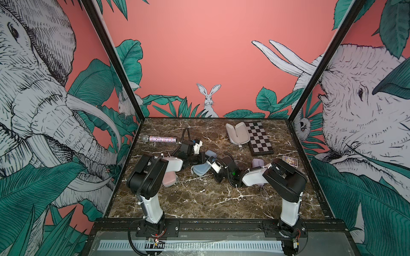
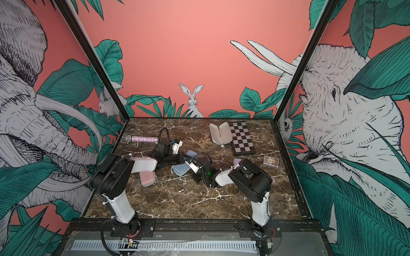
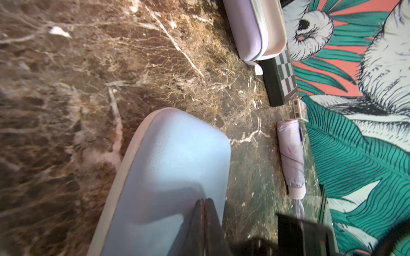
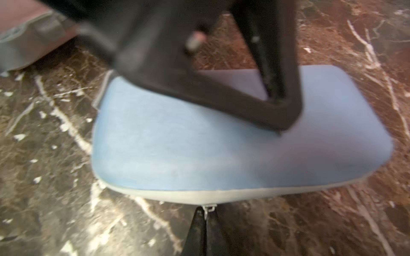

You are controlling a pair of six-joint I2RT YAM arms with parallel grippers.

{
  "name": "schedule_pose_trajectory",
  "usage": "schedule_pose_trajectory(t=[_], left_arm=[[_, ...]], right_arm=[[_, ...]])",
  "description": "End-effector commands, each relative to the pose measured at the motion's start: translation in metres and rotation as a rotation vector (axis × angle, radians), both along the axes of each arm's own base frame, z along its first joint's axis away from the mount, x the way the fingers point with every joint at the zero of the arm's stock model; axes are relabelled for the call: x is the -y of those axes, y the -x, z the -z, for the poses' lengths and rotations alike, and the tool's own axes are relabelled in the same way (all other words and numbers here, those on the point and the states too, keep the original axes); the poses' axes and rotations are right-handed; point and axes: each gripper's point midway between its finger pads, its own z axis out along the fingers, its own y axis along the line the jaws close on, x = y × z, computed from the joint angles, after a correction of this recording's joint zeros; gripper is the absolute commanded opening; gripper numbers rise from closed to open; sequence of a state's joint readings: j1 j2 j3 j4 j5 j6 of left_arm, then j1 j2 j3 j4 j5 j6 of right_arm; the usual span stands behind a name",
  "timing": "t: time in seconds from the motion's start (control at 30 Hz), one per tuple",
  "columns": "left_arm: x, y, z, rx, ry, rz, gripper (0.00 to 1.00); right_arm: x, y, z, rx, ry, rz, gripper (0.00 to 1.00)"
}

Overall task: Put umbrellas into zippered umbrella sleeves
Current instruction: Zip the zipper on the umbrella sleeve.

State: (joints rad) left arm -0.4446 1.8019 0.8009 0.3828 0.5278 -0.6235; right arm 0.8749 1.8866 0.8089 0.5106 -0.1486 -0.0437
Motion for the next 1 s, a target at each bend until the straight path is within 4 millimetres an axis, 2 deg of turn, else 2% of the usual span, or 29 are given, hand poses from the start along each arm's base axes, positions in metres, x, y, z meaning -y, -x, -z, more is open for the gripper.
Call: schedule_pose_trajectory(t=[0.0, 0.17, 0.33, 0.53, 0.6, 0.7, 0.77, 0.83, 0.9, 0.97], left_arm=[[-0.025, 0.03, 0.079, -0.238, -0.14, -0.184, 0.0], [-0.024, 0.02, 0.075, -0.239, -0.06, -0.293, 0.0], [-0.03, 0.011, 0.054, -0.215, 0.008, -0.399, 0.0], [-0.045, 0.023, 0.017, -0.147, 0.082, -0.484, 0.13], [-0.052, 0.032, 0.006, -0.117, 0.028, -0.462, 0.15], [-0.058, 0.04, -0.009, -0.082, -0.029, -0.421, 0.16], [-0.05, 0.04, -0.021, -0.061, -0.009, -0.372, 0.16], [-0.033, 0.033, -0.038, -0.028, -0.004, -0.278, 0.16], [-0.014, 0.02, -0.056, 0.009, 0.013, -0.198, 0.15], [0.008, 0.005, -0.065, 0.023, 0.082, -0.138, 0.12]], right_arm=[[-0.011, 0.039, -0.003, -0.023, 0.035, -0.129, 0.0], [-0.017, 0.06, -0.012, -0.054, 0.019, -0.164, 0.0], [0.014, 0.036, -0.025, -0.118, -0.06, 0.008, 0.0], [0.034, 0.009, -0.041, -0.152, -0.119, 0.141, 0.0], [0.044, 0.002, -0.04, -0.134, -0.064, 0.161, 0.0], [0.069, -0.011, -0.031, -0.069, 0.124, 0.198, 0.0], [0.075, -0.018, -0.032, -0.038, 0.163, 0.205, 0.0], [0.073, -0.022, -0.033, -0.018, 0.174, 0.188, 0.0], [0.069, -0.025, -0.031, -0.014, 0.168, 0.175, 0.0], [0.065, -0.028, -0.029, -0.02, 0.144, 0.179, 0.0]])
